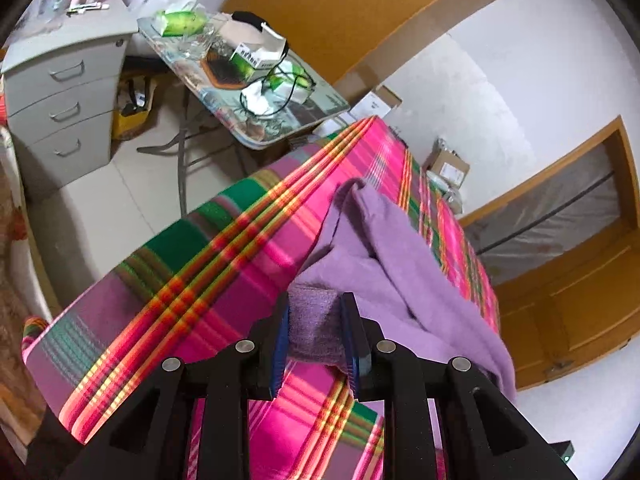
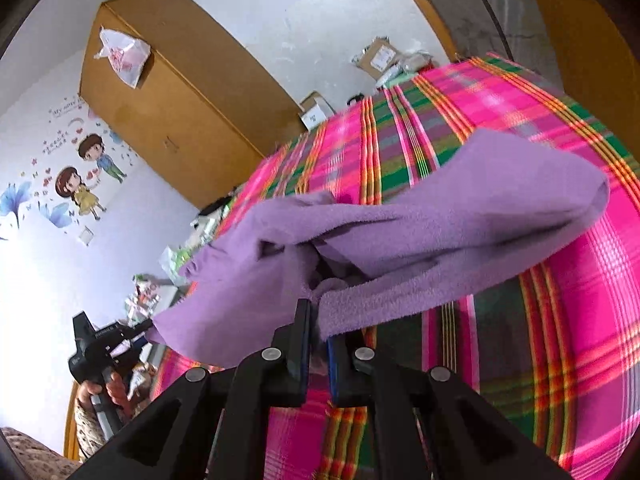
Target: Fold clothes
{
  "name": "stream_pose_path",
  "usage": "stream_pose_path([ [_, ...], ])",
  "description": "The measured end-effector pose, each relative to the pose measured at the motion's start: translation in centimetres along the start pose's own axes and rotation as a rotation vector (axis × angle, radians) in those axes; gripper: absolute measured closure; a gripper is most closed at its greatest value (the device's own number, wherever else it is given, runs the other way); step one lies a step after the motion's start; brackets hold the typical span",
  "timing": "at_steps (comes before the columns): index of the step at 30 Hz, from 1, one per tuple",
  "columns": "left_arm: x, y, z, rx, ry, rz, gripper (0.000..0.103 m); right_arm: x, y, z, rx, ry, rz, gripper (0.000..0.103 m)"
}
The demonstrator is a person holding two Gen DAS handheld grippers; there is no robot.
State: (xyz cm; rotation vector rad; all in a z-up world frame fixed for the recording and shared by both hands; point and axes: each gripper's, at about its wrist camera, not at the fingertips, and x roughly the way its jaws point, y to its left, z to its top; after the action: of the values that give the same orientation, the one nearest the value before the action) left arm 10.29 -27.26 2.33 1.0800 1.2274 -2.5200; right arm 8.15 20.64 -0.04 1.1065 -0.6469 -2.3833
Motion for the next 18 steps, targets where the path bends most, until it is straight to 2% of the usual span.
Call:
stream_pose_path([
  [4, 0.4, -0.1, -0.6, 0.017, 0.019, 0.023, 0.078, 0.7, -0.3, -0.9, -0.015, 0.027, -0.038, 0.096],
  [9, 0.1, -0.4, -0.8, 0.042, 0.024, 0.044, 0.076, 0.7, -0.5, -1.6, -0.023, 0.042, -0.047, 0.093],
  [18, -1.7, -2.3, -1.8, 0.128, -0.014, 0.095, 0.076, -0.3, -1.1, -2.1, -0.034, 0.043, -0.086, 0.093],
])
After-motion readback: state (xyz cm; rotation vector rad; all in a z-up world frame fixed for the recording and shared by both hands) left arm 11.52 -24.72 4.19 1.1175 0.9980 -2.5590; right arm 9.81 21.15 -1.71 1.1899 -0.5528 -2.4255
